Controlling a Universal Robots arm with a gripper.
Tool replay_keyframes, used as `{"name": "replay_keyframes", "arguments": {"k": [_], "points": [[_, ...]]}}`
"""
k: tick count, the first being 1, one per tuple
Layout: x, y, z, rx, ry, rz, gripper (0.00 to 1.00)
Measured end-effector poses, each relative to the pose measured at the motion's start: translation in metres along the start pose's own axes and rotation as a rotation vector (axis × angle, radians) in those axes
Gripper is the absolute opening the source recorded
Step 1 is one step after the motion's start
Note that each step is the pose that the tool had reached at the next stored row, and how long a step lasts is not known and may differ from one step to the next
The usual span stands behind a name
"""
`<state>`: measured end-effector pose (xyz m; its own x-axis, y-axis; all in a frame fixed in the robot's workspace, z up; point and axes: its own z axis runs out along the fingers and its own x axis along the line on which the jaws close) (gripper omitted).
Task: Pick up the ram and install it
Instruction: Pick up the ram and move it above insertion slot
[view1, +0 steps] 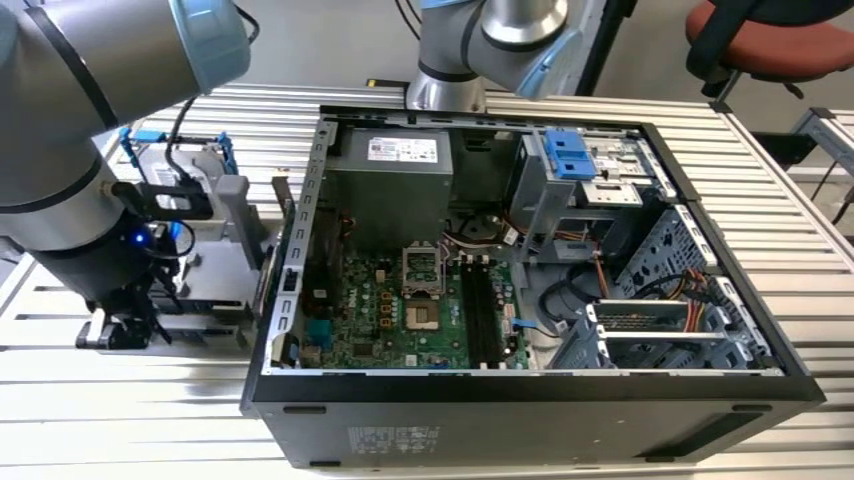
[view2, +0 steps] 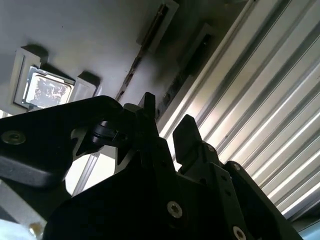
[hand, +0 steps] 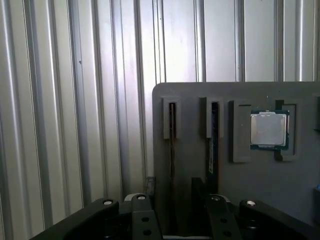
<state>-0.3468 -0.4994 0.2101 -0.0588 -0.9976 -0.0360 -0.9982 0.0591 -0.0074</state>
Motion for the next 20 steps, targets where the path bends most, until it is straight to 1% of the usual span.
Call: {"name": "replay_keyframes", "arguments": {"k": [7,8,10,12,13,20], "points": [[0.0004,0.0001,0.0126,-0.0001,0.0001,0.001,1.00],[0.0005,0.0001,0.0145,0.0000,0.0000,0.001,0.00],[0.0006,0.0002,0.0171,-0.0005,-0.0002,0.001,0.00],[0.0006,0.0002,0.0165,-0.0047,-0.0030,0.001,0.00],[0.0006,0.0002,0.0150,-0.0079,-0.0042,0.001,0.00],[-0.0006,-0.0006,-0.0165,-0.0088,-0.0044,0.002,0.00]]}}
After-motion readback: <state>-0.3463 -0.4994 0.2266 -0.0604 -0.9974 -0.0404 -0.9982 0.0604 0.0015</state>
